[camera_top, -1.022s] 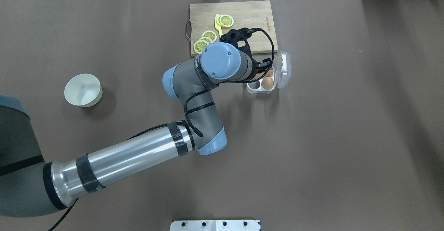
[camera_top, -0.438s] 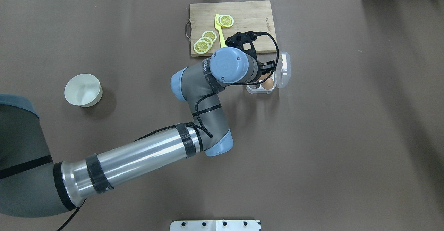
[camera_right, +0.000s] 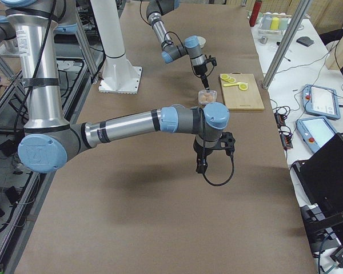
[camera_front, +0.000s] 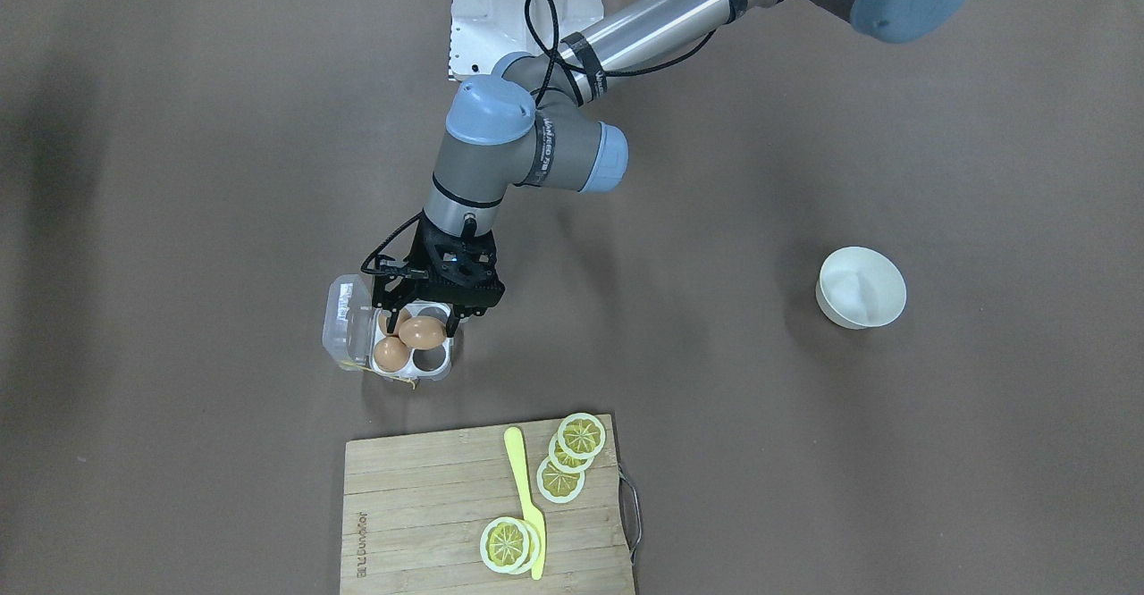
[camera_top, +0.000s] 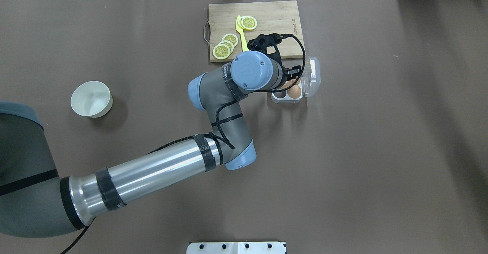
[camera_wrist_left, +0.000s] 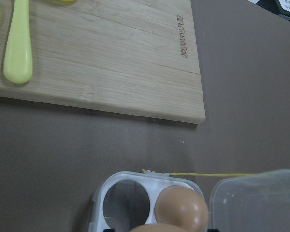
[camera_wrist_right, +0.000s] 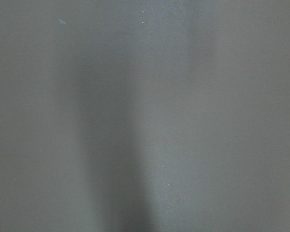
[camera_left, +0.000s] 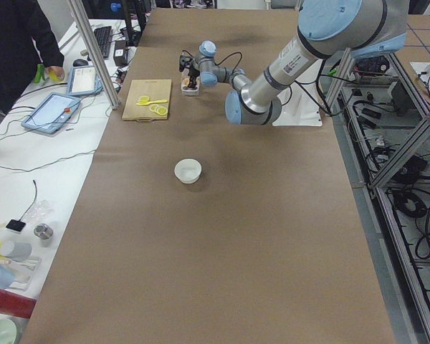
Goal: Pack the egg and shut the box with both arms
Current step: 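Lower the egg into an empty carton slot and open the left gripper, then withdraw the left gripper from the carton while the right arm reaches in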
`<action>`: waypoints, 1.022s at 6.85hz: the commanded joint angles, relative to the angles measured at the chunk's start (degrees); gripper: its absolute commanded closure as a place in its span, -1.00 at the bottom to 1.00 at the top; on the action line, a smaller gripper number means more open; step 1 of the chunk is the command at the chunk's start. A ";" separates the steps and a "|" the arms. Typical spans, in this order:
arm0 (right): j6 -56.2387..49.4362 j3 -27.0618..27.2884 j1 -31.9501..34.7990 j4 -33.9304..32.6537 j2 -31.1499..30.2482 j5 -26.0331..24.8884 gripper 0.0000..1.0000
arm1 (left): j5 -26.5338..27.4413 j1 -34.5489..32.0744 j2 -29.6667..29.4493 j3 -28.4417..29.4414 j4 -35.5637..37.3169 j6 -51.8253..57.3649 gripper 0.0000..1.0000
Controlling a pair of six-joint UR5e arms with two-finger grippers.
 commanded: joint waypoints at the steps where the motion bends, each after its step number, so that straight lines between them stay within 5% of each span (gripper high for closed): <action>1: 0.06 0.32 -0.06 -0.04 0.00 0.02 -1.00 | -5.64 -3.74 1.92 -2.41 0.12 1.51 -0.94; 2: 0.06 0.41 -0.06 -0.04 0.00 0.19 -1.00 | -8.39 -5.86 5.94 -8.43 0.55 1.87 -0.94; 5: 0.06 1.02 -0.23 0.75 0.18 4.31 -1.00 | -21.38 -13.68 8.43 -14.79 11.05 4.05 -0.94; 7: 4.24 0.94 -1.63 5.64 0.35 6.78 -1.00 | -23.44 -17.98 17.70 -31.16 27.29 11.30 -0.94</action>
